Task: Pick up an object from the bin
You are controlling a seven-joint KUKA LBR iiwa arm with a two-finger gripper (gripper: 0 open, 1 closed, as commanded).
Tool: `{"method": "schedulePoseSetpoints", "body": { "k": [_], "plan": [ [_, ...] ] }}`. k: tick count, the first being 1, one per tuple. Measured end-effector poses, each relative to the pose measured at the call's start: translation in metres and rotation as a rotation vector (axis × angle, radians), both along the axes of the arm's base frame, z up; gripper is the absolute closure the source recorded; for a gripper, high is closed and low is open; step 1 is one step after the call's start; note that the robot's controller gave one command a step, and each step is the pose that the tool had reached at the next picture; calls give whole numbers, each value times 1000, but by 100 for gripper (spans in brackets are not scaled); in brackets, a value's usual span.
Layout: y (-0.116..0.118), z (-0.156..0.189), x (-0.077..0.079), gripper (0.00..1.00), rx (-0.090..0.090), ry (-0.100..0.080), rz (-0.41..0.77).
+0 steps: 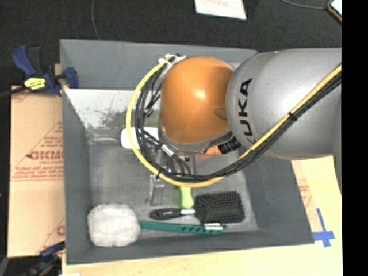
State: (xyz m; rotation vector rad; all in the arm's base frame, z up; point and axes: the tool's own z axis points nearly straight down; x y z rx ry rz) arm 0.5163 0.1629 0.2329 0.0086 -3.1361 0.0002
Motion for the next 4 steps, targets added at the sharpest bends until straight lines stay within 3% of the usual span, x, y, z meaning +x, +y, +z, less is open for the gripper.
{"method": "schedulePoseSetpoints", "body": {
  "k": [1, 2, 3, 4],
  "plan": [
    [-1, 5, 2, 0, 2, -8, -6],
    [-38, -85, 8, 0, 1, -10, 297],
    [-86, -72, 1, 0, 3, -12, 438],
    [-89, -93, -37, 0, 3, -6, 736]
  ]
}}
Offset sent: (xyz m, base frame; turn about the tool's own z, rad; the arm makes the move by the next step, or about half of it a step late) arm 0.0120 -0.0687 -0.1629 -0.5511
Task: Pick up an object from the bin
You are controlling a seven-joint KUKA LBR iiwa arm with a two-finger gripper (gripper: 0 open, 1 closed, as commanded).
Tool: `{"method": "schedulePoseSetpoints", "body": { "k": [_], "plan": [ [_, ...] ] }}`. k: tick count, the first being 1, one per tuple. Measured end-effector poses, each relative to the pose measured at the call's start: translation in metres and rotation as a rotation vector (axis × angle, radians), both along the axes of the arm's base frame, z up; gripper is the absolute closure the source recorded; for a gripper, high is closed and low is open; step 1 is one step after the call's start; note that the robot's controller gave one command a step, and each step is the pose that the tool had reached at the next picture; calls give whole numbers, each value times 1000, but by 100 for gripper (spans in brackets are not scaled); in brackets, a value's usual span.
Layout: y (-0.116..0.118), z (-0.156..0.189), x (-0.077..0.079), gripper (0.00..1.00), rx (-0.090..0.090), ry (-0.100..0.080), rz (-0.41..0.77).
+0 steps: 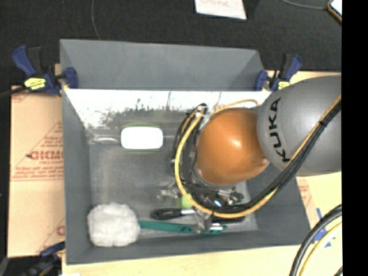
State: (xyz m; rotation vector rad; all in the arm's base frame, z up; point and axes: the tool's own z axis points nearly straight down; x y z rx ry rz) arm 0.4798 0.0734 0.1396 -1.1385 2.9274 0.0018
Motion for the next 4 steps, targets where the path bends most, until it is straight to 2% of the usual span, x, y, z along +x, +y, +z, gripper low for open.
{"method": "schedulePoseSetpoints", "body": {
  "k": [1, 2, 4],
  "plan": [
    [-4, -69, 3, 0, 3, -8, 1],
    [-75, -67, 9, 100, 6, -16, -148],
    [-75, -67, 9, 100, 7, -16, -151]
  ]
}}
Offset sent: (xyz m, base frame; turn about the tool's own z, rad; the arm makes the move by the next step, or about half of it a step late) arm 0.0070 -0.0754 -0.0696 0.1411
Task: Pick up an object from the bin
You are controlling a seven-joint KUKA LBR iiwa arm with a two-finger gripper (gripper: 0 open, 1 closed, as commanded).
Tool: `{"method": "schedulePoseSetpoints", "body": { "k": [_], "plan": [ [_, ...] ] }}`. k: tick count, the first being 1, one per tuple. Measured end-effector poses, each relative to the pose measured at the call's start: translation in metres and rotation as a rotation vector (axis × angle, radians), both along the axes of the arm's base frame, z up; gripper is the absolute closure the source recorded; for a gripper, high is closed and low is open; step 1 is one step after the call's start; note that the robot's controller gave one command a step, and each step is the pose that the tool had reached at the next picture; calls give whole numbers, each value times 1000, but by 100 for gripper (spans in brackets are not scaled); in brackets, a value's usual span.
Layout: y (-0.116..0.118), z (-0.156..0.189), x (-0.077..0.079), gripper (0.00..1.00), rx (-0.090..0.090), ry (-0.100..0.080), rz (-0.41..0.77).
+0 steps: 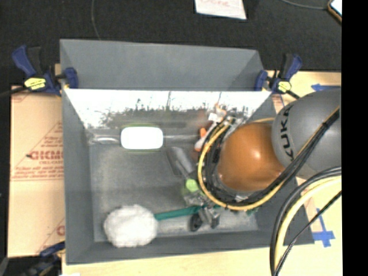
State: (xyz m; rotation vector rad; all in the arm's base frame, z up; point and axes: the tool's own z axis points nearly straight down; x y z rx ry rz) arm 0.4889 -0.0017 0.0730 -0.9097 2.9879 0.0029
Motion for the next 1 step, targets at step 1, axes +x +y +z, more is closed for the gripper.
{"method": "schedulePoseSetpoints", "body": {
  "k": [1],
  "plan": [
    [0, 11, -1, 100, 0, 2, -2]
  ]
}}
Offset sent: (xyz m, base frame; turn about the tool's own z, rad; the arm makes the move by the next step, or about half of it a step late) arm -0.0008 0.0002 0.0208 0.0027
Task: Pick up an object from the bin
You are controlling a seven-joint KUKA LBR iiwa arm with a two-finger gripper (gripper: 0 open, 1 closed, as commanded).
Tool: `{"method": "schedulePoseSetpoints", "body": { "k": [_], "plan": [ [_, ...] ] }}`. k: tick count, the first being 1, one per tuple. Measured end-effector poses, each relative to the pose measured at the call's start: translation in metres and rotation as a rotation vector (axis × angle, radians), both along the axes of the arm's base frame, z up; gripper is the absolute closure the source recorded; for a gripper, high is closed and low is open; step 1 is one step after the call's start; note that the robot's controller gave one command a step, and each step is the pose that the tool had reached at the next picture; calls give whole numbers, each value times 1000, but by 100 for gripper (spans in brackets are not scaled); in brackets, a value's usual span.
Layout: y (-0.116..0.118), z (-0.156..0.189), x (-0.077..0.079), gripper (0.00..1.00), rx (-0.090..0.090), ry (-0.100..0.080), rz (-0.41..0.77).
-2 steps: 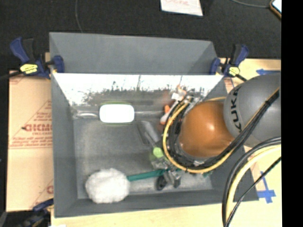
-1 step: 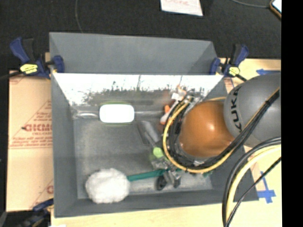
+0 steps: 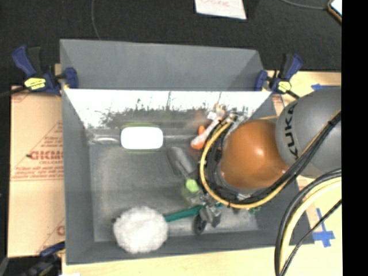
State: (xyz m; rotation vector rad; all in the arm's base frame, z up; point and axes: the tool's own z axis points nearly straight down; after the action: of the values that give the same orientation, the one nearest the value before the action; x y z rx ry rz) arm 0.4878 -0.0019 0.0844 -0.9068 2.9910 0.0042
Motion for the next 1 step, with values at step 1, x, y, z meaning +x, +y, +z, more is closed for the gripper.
{"method": "schedulePoseSetpoints", "body": {
  "k": [1],
  "plan": [
    [-1, 25, 0, 100, -2, -1, 0]
  ]
}}
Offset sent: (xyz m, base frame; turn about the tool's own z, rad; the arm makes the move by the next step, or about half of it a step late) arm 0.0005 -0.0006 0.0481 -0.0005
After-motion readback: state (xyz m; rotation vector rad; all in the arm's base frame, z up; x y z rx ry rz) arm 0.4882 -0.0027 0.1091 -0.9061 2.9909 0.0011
